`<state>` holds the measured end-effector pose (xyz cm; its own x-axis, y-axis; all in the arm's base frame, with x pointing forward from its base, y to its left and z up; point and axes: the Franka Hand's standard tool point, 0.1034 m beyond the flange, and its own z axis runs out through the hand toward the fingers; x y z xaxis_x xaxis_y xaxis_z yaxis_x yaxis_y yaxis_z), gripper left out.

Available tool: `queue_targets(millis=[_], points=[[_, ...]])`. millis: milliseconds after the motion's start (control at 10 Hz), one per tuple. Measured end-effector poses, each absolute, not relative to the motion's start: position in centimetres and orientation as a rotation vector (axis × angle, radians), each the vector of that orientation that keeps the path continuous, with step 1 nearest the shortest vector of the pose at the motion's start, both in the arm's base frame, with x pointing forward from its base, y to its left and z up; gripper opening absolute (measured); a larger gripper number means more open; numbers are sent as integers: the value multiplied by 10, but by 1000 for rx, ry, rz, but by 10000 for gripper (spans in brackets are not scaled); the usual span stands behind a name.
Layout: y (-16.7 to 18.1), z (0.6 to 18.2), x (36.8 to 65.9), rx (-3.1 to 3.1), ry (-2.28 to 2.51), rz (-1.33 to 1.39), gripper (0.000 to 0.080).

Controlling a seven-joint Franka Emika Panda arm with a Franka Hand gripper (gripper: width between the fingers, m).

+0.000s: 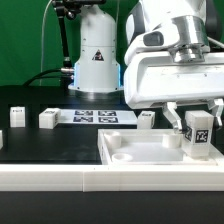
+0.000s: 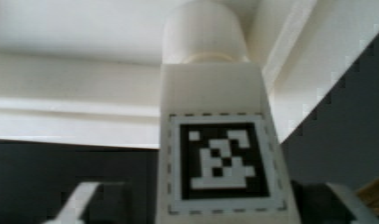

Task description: Assemble one leg

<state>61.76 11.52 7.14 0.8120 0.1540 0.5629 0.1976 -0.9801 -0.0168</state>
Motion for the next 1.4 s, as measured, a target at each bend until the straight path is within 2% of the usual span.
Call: queue_targets(millis=[100,200,300,600,800,1000,1400], points=[[115,71,618,-2919,-284,-897,587],[115,71,618,-2919,-284,-897,587],[115,71,618,-2919,-284,-897,639],[115,72,618,-2921,-287,-892,646],[117,97,622,-2929,-300,-863,649],[117,95,621,-2934,-301,-844,649],[118,82,616,-3012,-315,-470,649]])
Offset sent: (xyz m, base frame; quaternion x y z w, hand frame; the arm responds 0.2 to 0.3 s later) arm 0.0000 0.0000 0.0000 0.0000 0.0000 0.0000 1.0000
